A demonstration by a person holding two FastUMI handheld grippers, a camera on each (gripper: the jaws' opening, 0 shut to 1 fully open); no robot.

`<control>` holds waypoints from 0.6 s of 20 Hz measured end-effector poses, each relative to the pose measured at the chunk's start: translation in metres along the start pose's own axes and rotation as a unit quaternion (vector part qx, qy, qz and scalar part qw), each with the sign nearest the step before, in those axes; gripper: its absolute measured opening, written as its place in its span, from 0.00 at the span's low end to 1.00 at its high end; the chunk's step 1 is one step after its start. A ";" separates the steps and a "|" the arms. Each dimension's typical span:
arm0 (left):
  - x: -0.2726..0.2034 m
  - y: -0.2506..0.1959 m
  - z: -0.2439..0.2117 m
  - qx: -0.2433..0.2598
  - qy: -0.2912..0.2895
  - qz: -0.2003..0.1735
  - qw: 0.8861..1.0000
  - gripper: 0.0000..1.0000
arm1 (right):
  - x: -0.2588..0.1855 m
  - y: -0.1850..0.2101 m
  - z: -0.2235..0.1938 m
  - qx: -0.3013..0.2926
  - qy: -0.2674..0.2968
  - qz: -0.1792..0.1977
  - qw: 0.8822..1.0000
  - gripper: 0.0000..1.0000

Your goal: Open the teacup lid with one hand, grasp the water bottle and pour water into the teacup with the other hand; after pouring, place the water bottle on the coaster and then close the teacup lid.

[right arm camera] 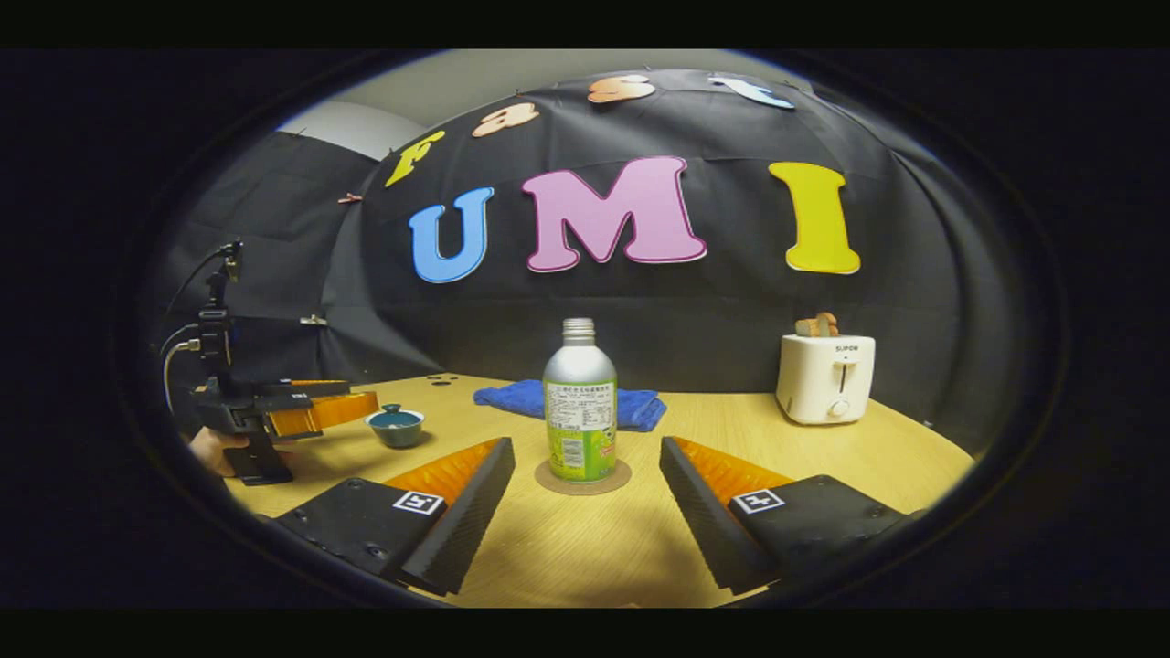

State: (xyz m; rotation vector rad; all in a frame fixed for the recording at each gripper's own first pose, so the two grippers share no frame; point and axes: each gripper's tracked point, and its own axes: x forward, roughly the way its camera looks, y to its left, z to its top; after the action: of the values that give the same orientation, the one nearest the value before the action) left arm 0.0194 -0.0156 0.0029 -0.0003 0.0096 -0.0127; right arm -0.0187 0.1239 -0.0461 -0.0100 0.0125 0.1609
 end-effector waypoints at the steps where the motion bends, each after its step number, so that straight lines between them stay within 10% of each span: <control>1: 0.000 0.000 0.000 0.000 0.000 0.000 1.000 0.95 | 0.000 0.003 0.000 0.000 0.000 0.008 1.000 0.98; 12: 0.000 0.002 0.000 0.001 0.000 0.005 1.000 0.95 | -0.001 0.004 0.000 0.000 0.000 0.013 1.000 0.98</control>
State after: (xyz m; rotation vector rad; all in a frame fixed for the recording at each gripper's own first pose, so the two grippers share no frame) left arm 0.0190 -0.0138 0.0027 0.0010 0.0086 -0.0020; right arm -0.0201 0.1275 -0.0461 -0.0098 0.0122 0.1860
